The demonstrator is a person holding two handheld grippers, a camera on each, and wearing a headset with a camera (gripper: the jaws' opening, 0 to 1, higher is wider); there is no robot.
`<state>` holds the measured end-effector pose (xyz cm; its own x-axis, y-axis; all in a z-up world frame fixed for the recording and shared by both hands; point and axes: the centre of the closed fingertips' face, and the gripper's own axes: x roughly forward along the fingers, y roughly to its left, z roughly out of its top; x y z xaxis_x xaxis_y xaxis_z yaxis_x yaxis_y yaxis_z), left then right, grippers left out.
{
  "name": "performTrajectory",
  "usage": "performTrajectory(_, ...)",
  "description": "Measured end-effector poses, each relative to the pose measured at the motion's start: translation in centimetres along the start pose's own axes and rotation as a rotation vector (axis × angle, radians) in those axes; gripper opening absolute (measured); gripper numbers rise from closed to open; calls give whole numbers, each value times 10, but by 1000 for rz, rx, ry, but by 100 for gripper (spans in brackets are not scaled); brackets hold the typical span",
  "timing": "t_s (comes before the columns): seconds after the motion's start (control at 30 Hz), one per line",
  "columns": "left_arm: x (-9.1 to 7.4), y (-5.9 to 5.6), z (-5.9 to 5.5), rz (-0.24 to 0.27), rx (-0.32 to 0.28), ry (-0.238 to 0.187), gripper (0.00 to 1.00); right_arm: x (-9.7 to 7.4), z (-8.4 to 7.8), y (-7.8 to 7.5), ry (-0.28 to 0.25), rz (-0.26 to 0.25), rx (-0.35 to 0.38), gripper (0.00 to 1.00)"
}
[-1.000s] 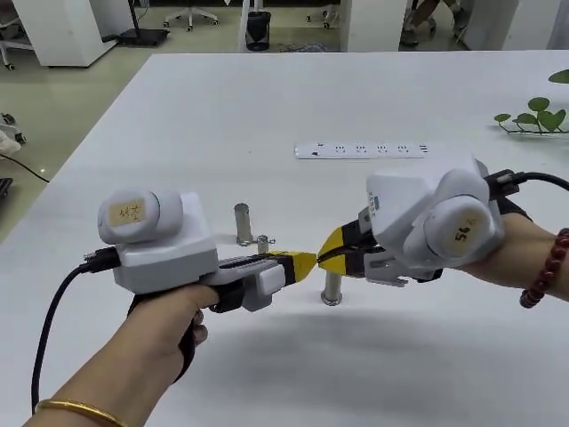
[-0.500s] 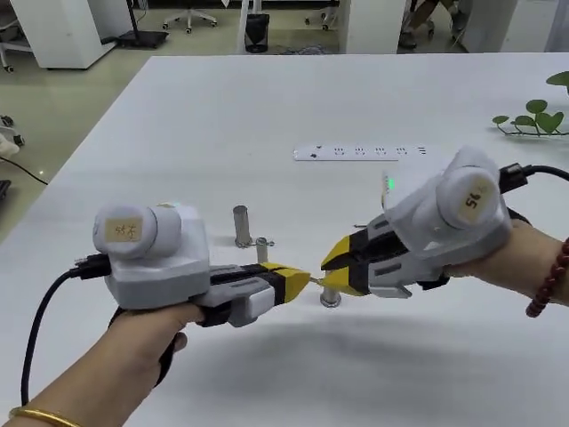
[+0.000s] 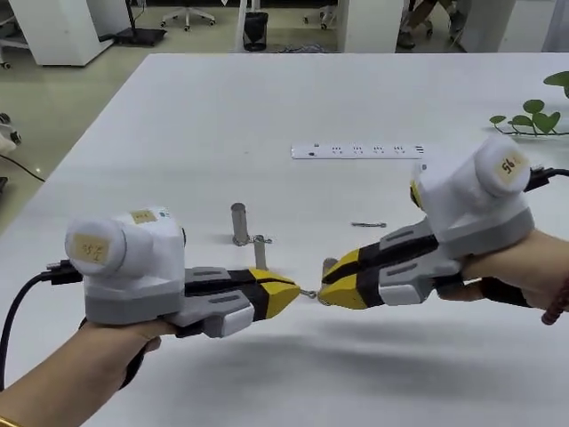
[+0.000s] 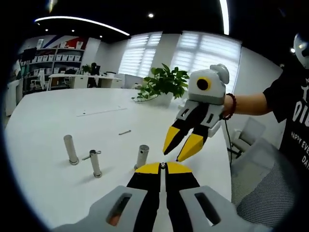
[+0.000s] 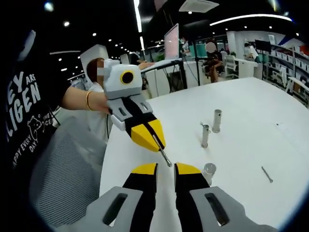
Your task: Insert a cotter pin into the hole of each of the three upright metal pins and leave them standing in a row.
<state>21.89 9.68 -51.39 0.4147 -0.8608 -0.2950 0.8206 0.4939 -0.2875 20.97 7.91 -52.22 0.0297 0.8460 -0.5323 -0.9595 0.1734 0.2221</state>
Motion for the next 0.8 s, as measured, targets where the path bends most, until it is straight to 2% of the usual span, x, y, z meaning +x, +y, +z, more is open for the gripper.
performTrajectory(0.13, -2, -4, 4, -35, 1, -10, 0, -2, 0, 5, -28, 35, 65, 9)
performTrajectory(0.27, -5, -11, 10, -92, -17, -28, 0, -3, 0, 9, -38, 48, 79, 11)
performTrajectory(0.4, -6, -15, 14, -112, -26, -42, 0, -5, 7, 18, -83, 101, 123, 10)
performTrajectory(0.53, -7, -22, 19, -147, -33, -66, 0, -4, 8, 21, -86, 109, 112, 10)
performTrajectory(0.8, -7, -28, 22, -180, -50, -84, 0, -3, 12, 26, -97, 133, 107, 7)
